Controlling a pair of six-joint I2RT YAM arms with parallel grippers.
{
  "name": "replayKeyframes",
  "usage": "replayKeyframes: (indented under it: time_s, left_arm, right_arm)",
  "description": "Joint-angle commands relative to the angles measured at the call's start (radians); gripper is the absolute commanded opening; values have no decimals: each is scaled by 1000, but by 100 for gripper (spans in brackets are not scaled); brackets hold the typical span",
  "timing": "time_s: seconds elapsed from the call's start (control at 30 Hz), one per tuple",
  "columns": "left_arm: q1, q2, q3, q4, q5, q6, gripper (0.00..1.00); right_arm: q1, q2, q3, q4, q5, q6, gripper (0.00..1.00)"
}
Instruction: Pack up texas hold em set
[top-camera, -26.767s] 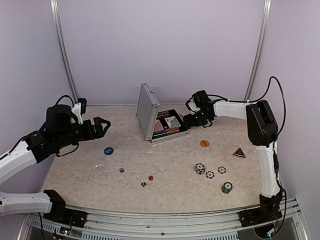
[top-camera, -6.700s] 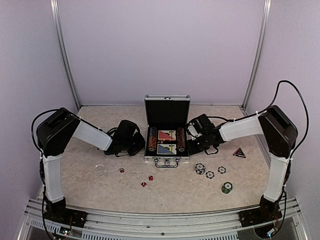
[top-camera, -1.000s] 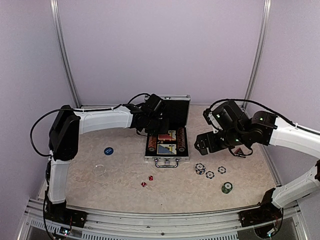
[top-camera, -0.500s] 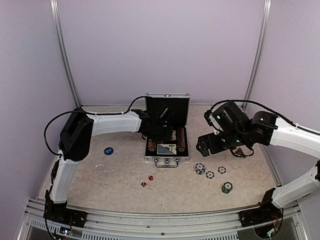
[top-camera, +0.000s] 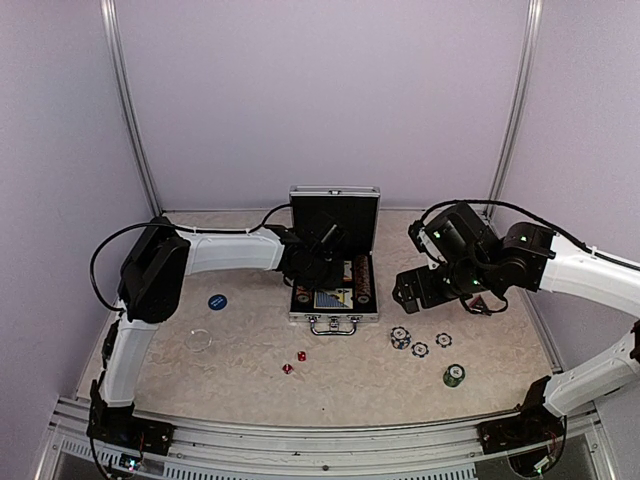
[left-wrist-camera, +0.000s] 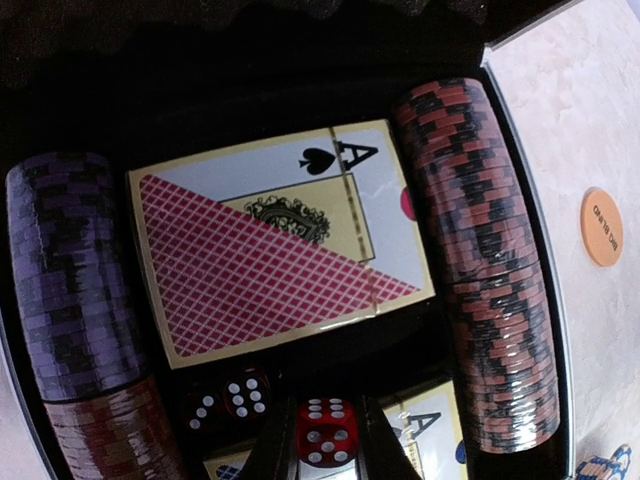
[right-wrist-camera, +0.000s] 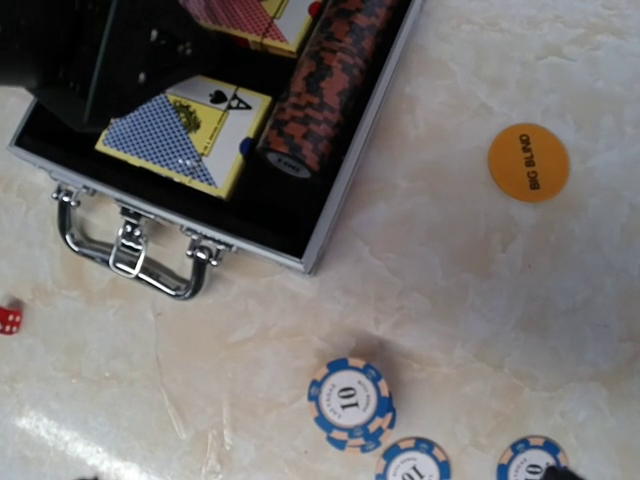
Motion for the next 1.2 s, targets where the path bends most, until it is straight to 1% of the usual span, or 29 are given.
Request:
replayKeyframes:
  time_s: [0.0,0.53,0.73,0.83,1.0,1.17]
  left_arm:
    - [-6,8,-17,13,-33,-31,15]
    - [8,40,9,41,-64,-74,17]
    - [11,51,8,41,-57,-76,25]
    - [12,50,5,40,-55,-78,31]
    - [11,40,2,37,-66,-83,33]
    - [11,6,-17,40,-84,-94,41]
  right_arm:
    - [8,-10,9,-6,17,16,95]
    - [9,-21,-14,-2,17,21,95]
    - [9,-27,-17,0,17,22,95]
    - [9,-26,-19,1,17,22,95]
    - [8,-23,-19,3,15,22,95]
    - [9,-23,-17,6,14,20,95]
